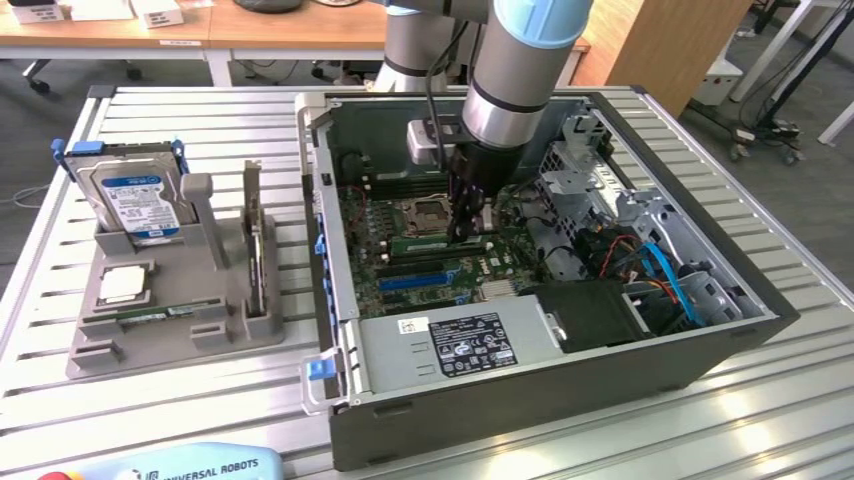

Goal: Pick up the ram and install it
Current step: 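Insert the ram into the slot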

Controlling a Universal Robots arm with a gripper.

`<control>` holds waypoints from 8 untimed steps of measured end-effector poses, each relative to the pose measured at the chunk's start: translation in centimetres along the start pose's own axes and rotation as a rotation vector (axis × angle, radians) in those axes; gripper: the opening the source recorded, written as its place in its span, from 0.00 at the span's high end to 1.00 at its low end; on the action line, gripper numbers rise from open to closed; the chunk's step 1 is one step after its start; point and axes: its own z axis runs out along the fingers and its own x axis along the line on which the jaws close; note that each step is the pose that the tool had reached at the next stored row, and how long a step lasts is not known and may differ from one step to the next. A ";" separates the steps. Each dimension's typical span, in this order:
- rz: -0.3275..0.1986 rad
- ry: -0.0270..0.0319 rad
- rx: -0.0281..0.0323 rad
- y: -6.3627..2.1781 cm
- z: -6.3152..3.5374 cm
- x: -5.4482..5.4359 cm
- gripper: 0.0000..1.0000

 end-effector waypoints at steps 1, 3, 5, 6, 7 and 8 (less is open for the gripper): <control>0.000 -0.0001 0.0000 0.00 0.00 0.0 0.88; 0.000 -0.0001 0.0001 0.00 0.00 0.0 0.88; -0.001 -0.0001 0.0000 0.00 0.00 0.0 0.88; -0.004 0.0001 0.0000 0.00 0.00 0.0 0.88; -0.007 0.0002 -0.0002 0.00 0.00 0.0 0.88; -0.009 0.0003 -0.0003 0.01 0.01 0.0 0.88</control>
